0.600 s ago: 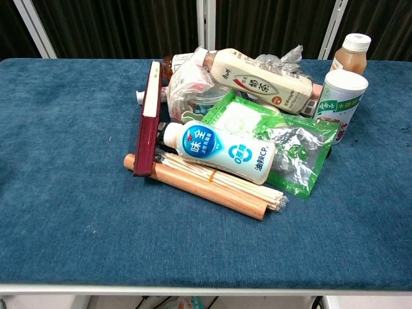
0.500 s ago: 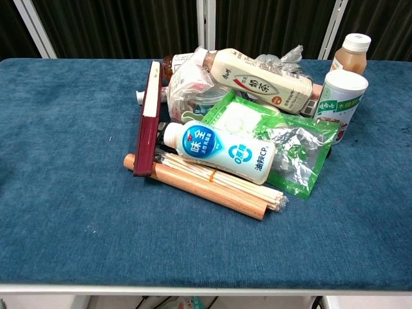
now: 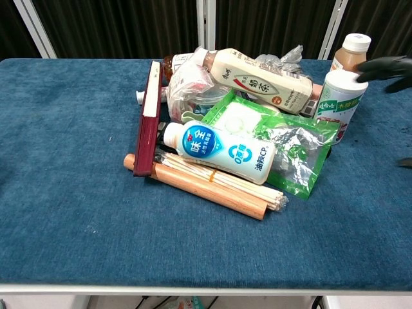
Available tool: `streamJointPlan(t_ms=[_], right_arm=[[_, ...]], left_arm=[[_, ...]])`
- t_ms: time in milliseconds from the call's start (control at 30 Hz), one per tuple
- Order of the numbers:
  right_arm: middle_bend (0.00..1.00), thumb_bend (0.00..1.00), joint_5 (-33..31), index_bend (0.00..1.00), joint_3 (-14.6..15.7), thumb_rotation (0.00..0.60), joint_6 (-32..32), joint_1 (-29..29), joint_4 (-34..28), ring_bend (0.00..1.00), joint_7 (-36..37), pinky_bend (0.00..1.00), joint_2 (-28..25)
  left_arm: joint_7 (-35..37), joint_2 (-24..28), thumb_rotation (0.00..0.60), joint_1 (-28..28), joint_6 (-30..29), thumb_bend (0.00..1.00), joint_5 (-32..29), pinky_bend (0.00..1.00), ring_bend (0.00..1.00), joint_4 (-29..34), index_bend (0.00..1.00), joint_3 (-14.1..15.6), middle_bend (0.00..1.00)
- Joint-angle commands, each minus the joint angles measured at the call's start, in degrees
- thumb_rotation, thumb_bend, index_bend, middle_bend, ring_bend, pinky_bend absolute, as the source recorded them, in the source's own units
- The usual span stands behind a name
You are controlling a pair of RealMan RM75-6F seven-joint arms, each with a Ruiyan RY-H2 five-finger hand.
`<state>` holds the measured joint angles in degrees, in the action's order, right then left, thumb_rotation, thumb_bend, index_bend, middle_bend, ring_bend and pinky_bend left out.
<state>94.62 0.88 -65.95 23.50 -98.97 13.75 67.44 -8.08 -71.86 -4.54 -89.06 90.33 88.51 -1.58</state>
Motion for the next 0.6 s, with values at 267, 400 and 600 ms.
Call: streamJointPlan(t_ms=[267, 400, 600], right_arm=[[0.04, 0.09, -20.9, 0.00, -10.7, 0.600, 17.2, 14.2, 8.3, 0.00, -10.8, 0.13, 23.3], [0.04, 0.09, -22.4, 0.00, -11.3, 0.600, 18.4, 15.9, 10.8, 0.00, -11.4, 0.13, 26.9], [0.13, 0.18, -21.4, 0.03, -11.5, 0.600, 15.7, 16.7, 15.9, 0.04, -12.3, 0.26, 31.9]], left_arm=[[3.2, -0.3, 0.600, 1.3, -1.5, 0.09, -0.2, 0.19, 0.16, -2.8, 0.17, 0.5, 0.20], [4.6, -0.4, 0.600, 2.0, -1.9, 0.09, -0.7, 0.19, 0.16, -4.0, 0.17, 0.6, 0.20], [5.9, -1.0, 0.600, 2.3, -2.2, 0.09, -0.8, 0.19, 0.16, -5.2, 0.17, 0.6, 0.20]])
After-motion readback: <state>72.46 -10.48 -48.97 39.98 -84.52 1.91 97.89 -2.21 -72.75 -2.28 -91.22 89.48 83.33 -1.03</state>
